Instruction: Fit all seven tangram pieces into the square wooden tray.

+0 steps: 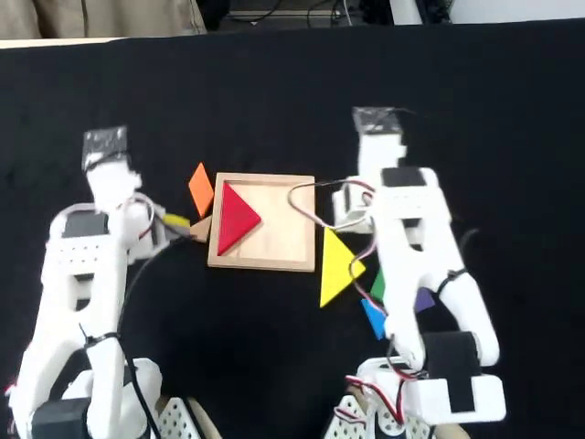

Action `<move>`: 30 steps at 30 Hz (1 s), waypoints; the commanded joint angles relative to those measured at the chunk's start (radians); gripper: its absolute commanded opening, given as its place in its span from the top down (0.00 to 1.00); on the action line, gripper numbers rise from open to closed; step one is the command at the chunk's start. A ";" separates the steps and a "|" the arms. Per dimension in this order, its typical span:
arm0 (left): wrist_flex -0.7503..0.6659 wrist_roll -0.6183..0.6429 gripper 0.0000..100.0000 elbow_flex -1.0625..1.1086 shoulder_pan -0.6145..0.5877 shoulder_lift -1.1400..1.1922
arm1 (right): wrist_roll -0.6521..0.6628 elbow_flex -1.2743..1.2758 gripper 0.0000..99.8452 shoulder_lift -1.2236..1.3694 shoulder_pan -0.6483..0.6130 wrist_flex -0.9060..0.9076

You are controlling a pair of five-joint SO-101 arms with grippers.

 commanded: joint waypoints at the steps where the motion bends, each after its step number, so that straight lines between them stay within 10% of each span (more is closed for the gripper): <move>1: -0.146 0.012 0.66 0.101 -0.027 -0.031 | -0.086 -0.035 0.81 -0.041 -0.103 0.012; 5: -0.183 0.014 0.66 0.111 -0.030 -0.031 | -0.150 0.019 0.67 0.010 -0.150 -0.018; 30: -0.290 0.109 0.66 0.191 -0.022 -0.032 | -0.150 0.010 0.67 0.288 -0.094 -0.006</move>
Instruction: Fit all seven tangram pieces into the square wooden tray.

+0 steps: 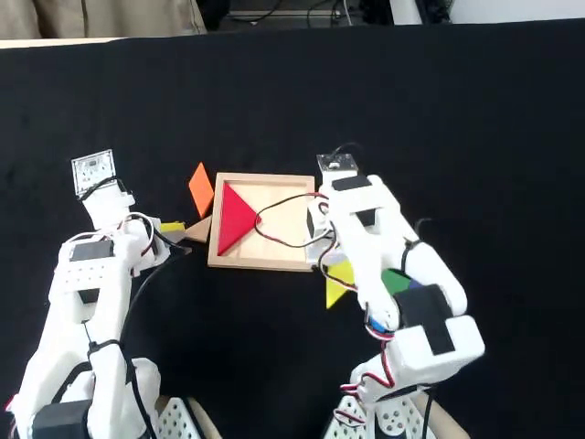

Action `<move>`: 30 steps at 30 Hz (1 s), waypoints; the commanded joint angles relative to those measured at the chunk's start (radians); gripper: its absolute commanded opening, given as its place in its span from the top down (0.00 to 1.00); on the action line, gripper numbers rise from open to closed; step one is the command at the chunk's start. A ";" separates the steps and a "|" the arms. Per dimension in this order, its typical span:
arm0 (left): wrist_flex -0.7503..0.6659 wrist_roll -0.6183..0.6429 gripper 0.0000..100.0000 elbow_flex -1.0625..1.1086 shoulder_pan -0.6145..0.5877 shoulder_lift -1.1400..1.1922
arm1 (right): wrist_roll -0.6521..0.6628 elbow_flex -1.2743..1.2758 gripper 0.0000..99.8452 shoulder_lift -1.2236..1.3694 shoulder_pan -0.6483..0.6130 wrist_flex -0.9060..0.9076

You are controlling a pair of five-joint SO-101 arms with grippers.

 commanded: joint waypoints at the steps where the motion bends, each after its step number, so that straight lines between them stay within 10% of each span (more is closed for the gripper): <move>1: -0.015 0.003 0.66 -0.008 -0.001 -0.018 | -0.002 -0.019 0.67 0.016 0.021 -0.029; 20: -0.015 0.000 0.66 -0.005 -0.001 -0.026 | 0.002 -0.024 0.85 0.022 0.023 -0.026; 30: -0.017 0.000 0.66 -0.005 -0.001 -0.026 | 0.310 -0.237 0.86 -0.012 0.044 0.153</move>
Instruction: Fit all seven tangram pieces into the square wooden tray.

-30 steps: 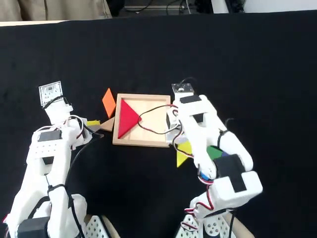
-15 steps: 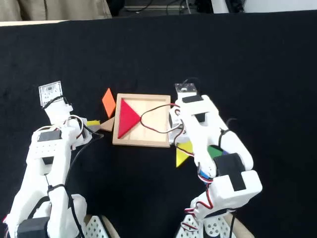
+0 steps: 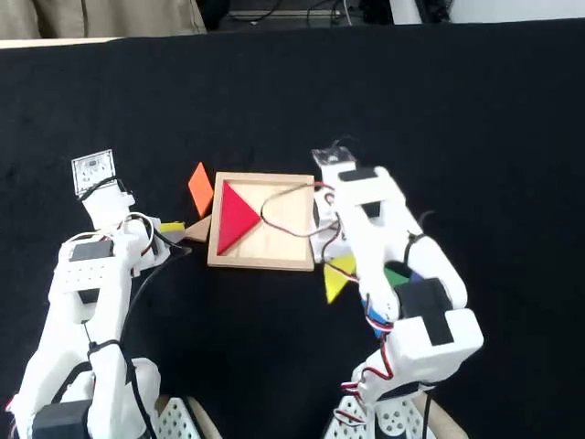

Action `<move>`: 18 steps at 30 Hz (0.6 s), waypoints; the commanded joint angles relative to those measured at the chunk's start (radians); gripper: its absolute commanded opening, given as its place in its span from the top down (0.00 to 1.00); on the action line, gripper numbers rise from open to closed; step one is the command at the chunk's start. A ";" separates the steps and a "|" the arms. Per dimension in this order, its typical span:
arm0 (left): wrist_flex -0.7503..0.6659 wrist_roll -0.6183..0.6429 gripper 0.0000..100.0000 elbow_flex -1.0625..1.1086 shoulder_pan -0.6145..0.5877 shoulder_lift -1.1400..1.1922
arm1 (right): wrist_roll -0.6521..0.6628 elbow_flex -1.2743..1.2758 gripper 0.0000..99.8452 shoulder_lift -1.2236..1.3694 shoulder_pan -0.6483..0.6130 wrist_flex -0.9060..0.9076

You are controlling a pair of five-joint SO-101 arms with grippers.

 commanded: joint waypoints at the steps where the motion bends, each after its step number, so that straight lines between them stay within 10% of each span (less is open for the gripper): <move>1: -0.017 0.000 0.66 -0.007 -0.001 -0.026 | 0.146 -0.165 0.86 -0.056 0.014 0.146; 18: -0.046 0.006 0.66 0.001 -0.008 -0.026 | 0.904 -0.325 0.86 -0.147 -0.250 0.114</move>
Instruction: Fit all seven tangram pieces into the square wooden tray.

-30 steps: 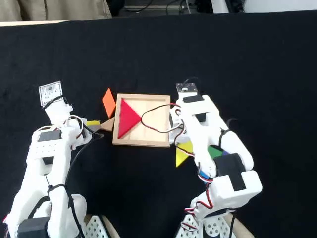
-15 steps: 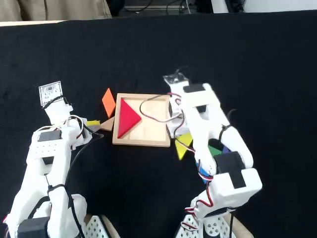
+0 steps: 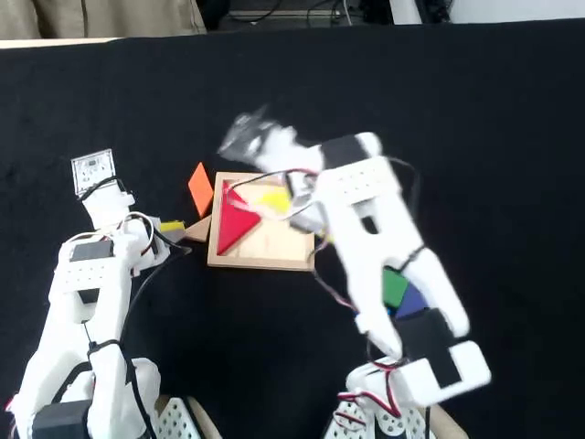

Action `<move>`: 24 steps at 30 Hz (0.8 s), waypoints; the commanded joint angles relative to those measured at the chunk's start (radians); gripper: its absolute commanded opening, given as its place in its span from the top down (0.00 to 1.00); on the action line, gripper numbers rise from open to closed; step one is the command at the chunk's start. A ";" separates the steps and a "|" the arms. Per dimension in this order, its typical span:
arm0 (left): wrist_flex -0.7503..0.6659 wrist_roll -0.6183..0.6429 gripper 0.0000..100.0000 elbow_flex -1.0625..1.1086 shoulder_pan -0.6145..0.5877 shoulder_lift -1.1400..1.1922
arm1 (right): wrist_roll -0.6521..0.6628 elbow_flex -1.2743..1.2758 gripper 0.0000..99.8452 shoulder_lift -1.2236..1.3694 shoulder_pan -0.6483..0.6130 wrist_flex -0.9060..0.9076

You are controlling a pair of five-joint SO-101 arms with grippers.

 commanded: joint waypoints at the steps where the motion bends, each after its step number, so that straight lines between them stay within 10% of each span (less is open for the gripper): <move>1: -0.038 0.006 0.66 -0.001 -0.008 -0.025 | 0.083 -0.059 0.86 0.036 -0.089 -0.018; 24: -0.041 0.003 0.66 0.010 -0.010 -0.026 | 0.226 -0.074 0.85 0.283 -0.167 -0.170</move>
